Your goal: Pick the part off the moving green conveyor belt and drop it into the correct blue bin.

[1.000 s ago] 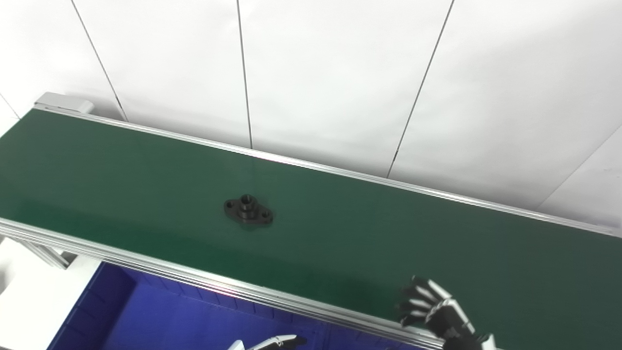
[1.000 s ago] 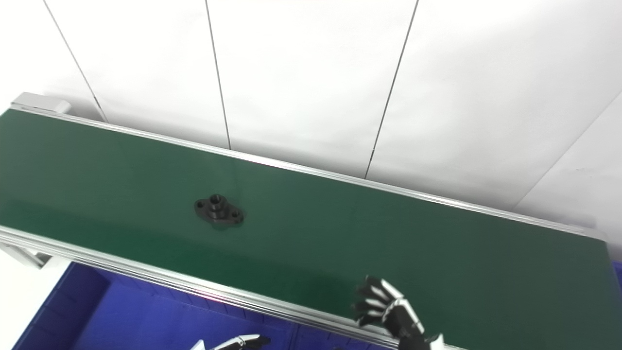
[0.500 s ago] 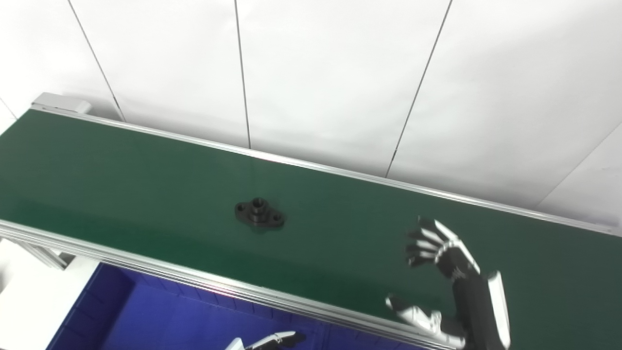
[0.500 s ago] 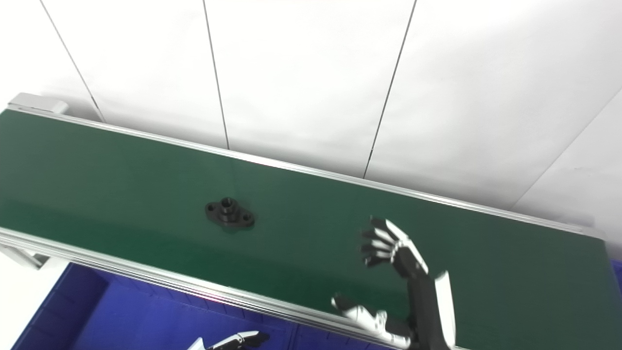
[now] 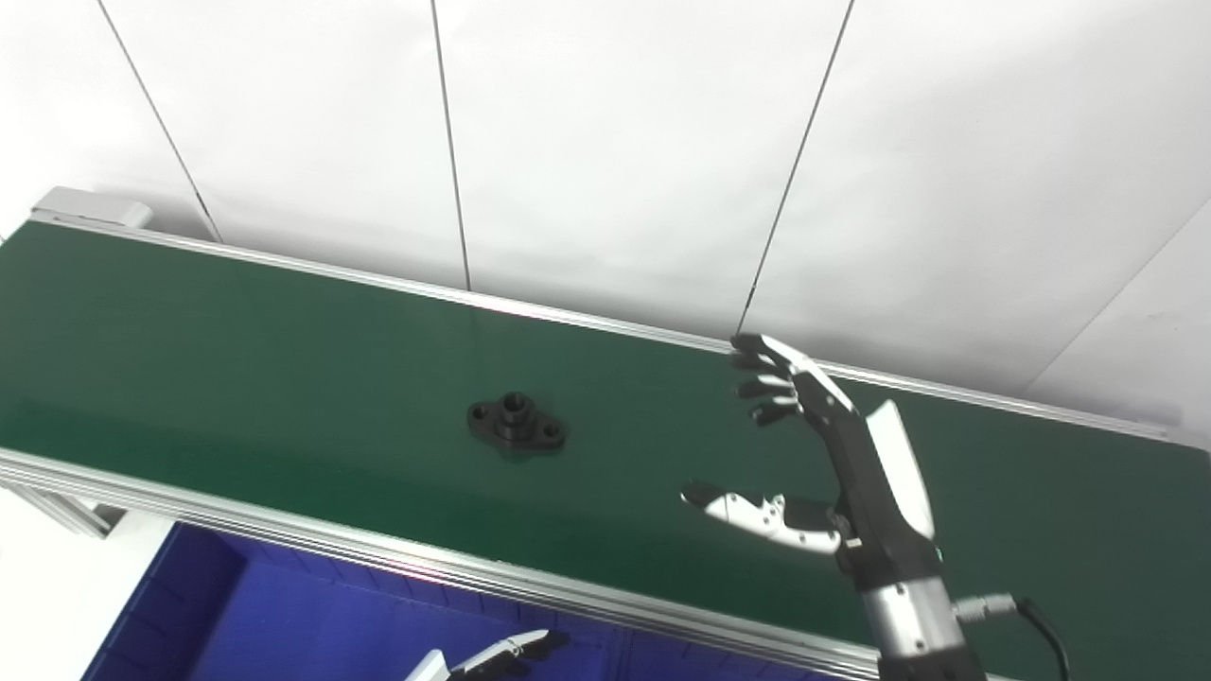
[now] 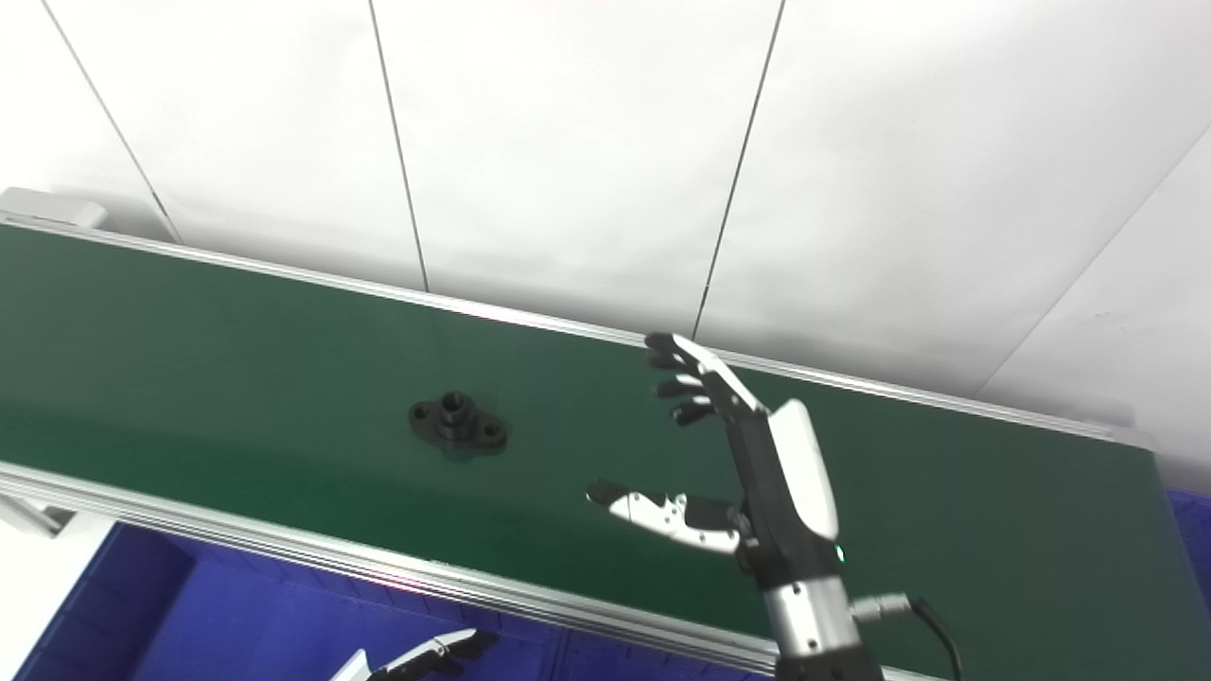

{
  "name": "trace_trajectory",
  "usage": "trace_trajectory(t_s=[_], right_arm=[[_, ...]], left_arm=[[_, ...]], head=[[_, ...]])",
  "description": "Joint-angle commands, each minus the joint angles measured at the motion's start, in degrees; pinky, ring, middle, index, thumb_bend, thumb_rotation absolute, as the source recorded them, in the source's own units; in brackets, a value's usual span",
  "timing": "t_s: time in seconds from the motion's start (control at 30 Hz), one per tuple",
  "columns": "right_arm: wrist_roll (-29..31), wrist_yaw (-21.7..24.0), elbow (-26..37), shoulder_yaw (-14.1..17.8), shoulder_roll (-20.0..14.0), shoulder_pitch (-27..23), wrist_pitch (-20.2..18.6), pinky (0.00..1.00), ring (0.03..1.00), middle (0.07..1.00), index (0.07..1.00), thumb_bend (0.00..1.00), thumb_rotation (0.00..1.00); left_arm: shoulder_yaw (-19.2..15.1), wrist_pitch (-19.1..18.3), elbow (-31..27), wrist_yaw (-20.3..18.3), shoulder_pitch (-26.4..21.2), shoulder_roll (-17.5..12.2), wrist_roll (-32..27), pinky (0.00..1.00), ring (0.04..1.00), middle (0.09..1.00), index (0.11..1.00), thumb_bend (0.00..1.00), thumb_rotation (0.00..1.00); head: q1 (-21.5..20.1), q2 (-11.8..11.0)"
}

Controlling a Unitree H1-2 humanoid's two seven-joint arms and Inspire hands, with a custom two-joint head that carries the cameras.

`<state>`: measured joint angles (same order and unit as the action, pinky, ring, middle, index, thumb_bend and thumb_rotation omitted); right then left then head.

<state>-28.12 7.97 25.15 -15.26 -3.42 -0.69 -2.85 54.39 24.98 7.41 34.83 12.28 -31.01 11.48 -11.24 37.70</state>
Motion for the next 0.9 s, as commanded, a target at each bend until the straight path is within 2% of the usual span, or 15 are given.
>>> trace_trajectory(t_s=[0.0, 0.2, 0.43, 0.6, 0.73, 0.87], right_arm=[[-1.8, 0.6, -0.4, -0.6, 1.0, -2.8, -1.9, 0.59, 0.695, 0.781, 0.810, 0.72, 0.23], [-6.9, 2.2, -6.4, -2.5, 2.0, -8.9, -5.9, 0.60, 0.703, 0.789, 0.833, 0.73, 0.27], [-10.7, 4.0, -15.1, -5.5, 1.9, -16.9, -7.9, 0.63, 0.721, 0.790, 0.860, 0.75, 0.29], [-12.0, 3.5, -19.9, -6.3, 1.7, -21.0, -7.5, 0.68, 0.763, 0.804, 0.864, 0.75, 0.31], [-12.8, 5.9, -22.4, -7.0, 1.5, -24.2, -9.9, 0.69, 0.783, 0.838, 0.888, 0.76, 0.38], [-13.5, 8.6, -23.9, -7.9, 0.9, -26.5, -11.4, 0.69, 0.801, 0.859, 0.900, 0.77, 0.40]], left_arm=[[-0.4, 1.9, -1.4, 0.1, -0.6, -1.3, -0.1, 0.77, 0.837, 0.879, 0.863, 0.73, 0.71], [-0.5, 1.9, -0.6, -0.5, -1.5, -1.3, -0.7, 0.77, 0.839, 0.884, 0.870, 0.74, 0.73], [-0.7, 1.9, -0.3, -1.1, -2.1, -1.2, -1.3, 0.76, 0.833, 0.883, 0.874, 0.73, 0.73], [-0.8, 1.9, -0.3, -1.7, -2.1, -1.2, -1.4, 0.75, 0.825, 0.883, 0.875, 0.72, 0.72], [-0.9, 1.9, -0.3, -1.3, -2.3, -1.0, -1.0, 0.75, 0.822, 0.878, 0.871, 0.70, 0.72], [-1.0, 1.9, -0.5, -1.5, -2.3, -1.0, -1.0, 0.74, 0.822, 0.878, 0.869, 0.70, 0.72]], head=[[0.0, 0.0], [-1.3, 0.3], [-2.2, 0.3], [-1.8, 0.4], [-1.8, 0.5], [-1.5, 0.5]])
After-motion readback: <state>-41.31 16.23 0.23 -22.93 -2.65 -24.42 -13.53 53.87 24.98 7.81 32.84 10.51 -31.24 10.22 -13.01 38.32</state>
